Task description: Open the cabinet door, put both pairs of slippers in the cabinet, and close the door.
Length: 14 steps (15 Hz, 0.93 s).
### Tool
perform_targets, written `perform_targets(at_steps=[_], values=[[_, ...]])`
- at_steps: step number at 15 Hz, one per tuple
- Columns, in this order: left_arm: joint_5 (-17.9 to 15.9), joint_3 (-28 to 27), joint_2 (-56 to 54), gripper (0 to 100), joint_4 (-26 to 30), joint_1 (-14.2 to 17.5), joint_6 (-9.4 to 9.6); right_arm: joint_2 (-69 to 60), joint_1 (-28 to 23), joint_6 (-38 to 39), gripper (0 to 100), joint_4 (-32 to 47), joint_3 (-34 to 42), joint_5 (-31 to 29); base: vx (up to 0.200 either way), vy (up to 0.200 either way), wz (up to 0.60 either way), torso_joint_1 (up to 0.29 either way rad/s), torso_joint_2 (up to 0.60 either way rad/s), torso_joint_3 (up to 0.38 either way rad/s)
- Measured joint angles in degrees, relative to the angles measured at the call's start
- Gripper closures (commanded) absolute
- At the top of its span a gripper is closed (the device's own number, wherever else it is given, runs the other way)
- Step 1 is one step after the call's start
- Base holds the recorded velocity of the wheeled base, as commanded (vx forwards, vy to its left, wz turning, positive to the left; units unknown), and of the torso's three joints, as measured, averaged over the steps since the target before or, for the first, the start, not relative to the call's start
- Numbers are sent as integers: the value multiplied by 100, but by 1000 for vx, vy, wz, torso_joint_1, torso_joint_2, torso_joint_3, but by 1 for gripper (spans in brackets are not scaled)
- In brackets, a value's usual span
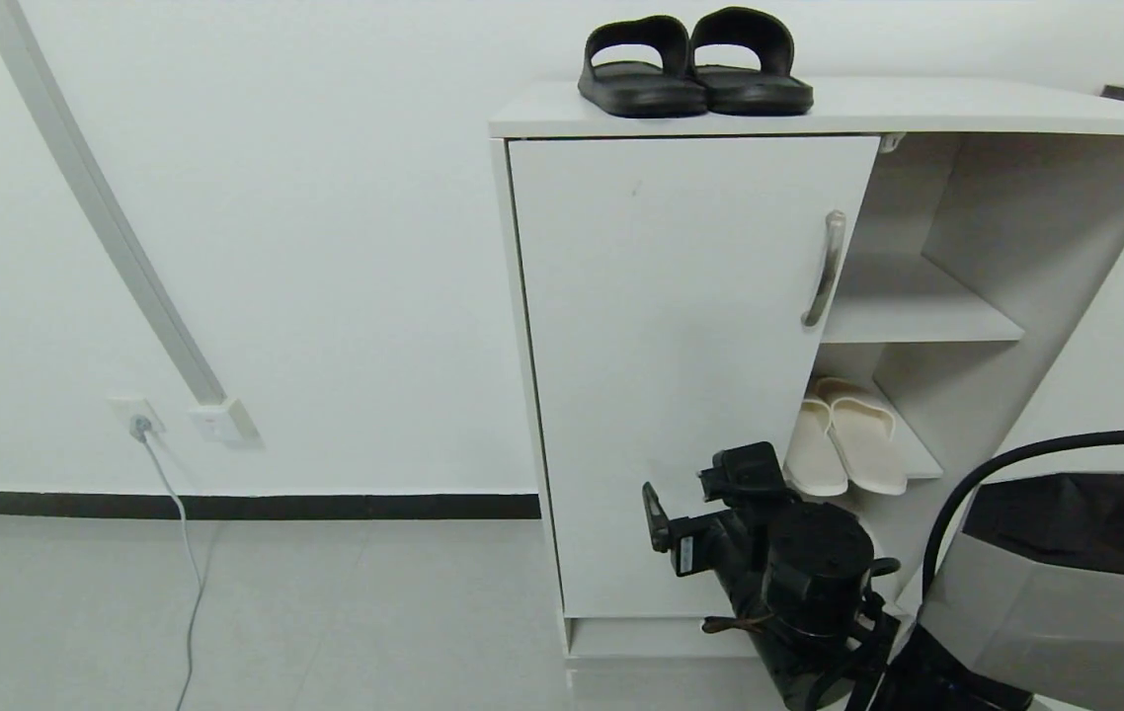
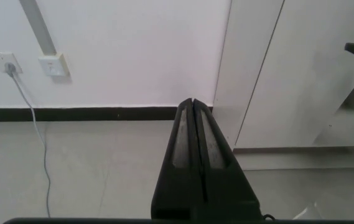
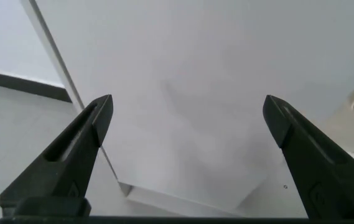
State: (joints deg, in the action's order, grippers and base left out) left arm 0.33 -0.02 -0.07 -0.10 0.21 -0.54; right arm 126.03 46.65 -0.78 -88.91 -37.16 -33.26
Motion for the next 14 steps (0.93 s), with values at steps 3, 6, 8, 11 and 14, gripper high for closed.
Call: perform_targets(at_steps=[3,6,8,11,14], values=[[7,0,0,100,5,-7,-12,0,21,-83,0,-111,111,52,0,0,0,0,0,0],[10,0,0,100,2,-5,-15,7,10,-94,0,-106,158,90,0,0,0,0,0,0],[10,0,0,100,2,-2,-12,13,21,-96,0,-104,158,91,0,0,0,0,0,0],[10,0,0,100,5,-7,-15,22,12,-105,0,-104,152,85,0,0,0,0,0,0],[10,2,0,100,17,-7,-15,27,10,-105,0,-112,161,83,0,0,0,9,-178,-250]])
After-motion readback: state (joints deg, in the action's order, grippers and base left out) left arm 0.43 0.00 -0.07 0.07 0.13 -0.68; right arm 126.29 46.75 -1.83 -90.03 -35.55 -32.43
